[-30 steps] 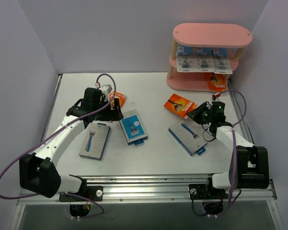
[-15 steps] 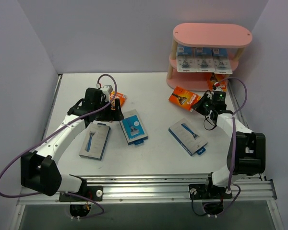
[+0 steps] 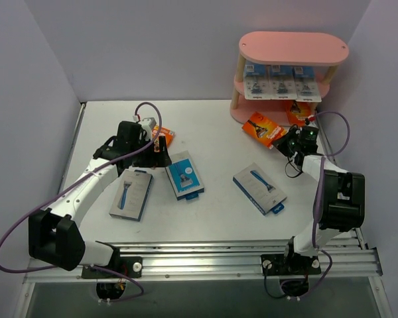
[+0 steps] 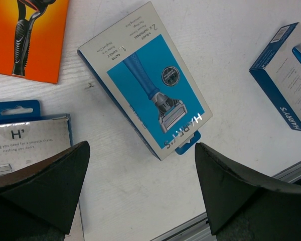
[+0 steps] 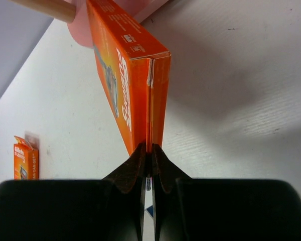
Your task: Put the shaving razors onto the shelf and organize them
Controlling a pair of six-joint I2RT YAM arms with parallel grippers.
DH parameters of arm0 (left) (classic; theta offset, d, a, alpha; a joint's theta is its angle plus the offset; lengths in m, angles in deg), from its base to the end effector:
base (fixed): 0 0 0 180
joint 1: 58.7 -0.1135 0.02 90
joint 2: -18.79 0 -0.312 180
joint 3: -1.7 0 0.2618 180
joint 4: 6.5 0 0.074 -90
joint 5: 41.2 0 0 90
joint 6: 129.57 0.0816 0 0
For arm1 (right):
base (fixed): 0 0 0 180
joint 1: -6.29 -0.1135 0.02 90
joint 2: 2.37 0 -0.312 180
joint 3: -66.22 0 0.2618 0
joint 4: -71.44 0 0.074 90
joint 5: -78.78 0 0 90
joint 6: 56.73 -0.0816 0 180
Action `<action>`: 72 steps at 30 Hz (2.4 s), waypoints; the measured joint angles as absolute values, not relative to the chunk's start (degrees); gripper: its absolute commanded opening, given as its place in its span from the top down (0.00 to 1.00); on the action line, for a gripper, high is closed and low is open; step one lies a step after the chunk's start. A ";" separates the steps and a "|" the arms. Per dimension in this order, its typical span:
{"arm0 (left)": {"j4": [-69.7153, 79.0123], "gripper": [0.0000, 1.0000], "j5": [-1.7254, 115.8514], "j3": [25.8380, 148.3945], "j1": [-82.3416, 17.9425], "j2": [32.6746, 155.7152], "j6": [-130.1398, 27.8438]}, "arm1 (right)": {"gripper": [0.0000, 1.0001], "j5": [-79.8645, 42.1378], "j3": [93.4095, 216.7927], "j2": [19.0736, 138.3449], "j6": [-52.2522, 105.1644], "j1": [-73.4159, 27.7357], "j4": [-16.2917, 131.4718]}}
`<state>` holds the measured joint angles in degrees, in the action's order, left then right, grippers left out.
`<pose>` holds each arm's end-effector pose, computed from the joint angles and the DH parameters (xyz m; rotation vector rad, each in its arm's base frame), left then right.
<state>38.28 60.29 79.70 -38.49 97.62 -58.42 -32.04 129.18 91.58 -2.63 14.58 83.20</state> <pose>0.3032 -0.1289 0.3058 0.1279 2.4162 -0.5589 0.4077 -0.0301 0.2405 0.4911 1.8773 0.6694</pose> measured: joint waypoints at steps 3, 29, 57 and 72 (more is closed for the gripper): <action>38.26 0.05 60.68 79.70 -38.49 97.62 -58.44 | 1.00 -32.04 129.09 93.44 -5.10 14.80 85.85; 38.24 0.06 62.78 79.70 -38.49 97.62 -58.62 | 1.00 -29.86 121.27 97.92 -30.48 17.49 108.69; 37.78 0.05 65.42 79.70 -38.49 99.39 -59.08 | 1.00 -16.44 120.63 107.40 -44.20 14.30 122.74; 37.56 0.06 66.04 79.70 -38.49 100.26 -59.56 | 1.00 -8.94 124.94 113.15 -50.17 9.90 126.83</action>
<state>37.56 66.04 79.70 -38.49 100.26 -59.56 -8.94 124.94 113.15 -50.17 9.90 126.83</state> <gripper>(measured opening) 0.944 0.015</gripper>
